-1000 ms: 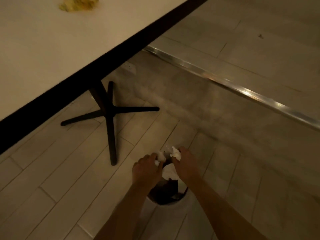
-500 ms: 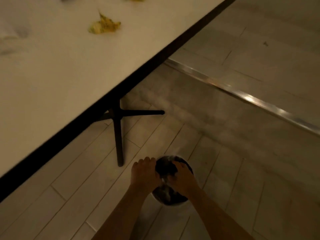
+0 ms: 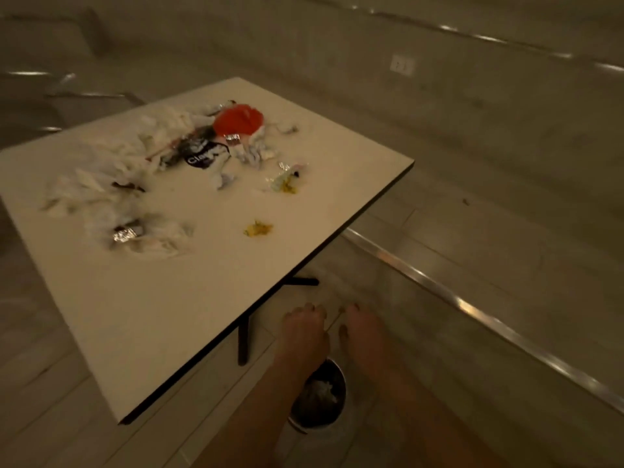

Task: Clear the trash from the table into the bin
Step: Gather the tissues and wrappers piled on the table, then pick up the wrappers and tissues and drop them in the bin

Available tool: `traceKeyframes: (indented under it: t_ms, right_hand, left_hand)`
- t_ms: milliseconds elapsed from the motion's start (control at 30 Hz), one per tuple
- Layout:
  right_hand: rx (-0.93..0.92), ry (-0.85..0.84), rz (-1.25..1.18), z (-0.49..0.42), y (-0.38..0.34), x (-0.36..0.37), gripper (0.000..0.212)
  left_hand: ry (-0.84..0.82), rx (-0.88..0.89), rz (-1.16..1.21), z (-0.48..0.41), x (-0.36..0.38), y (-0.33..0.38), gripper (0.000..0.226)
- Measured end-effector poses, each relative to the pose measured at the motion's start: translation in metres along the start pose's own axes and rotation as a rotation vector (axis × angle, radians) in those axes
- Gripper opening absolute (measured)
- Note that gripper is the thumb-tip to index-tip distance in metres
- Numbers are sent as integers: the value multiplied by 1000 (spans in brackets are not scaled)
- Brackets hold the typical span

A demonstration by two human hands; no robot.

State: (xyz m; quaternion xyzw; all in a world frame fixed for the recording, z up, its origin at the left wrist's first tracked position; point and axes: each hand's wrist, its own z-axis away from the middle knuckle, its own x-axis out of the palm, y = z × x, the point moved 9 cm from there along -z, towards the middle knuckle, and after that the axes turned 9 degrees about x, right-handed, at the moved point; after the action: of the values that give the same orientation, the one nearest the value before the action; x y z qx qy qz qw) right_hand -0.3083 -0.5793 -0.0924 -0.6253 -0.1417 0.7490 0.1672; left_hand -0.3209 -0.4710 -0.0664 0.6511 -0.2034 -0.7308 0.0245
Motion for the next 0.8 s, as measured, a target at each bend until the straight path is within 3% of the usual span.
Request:
traceKeyframes:
  t_ms: [167,367,600,800]
  right_hand:
    - [-142,108,18,-10,-62,-99,31]
    - [-234,113,57,-37,-120,-141,32]
    - [-286,54,130,-92,-147,-145,37]
    - [-312,-53,191,-142,-157,-125,49]
  left_hand:
    - [135,-40,-40,-18,-103,4,30]
    - [233,-167,-13,-35,-166,-34,32]
    - [244,-335,-3,-55,-174,-91,33]
    - [199,-419,85,-77,-143,-124,49]
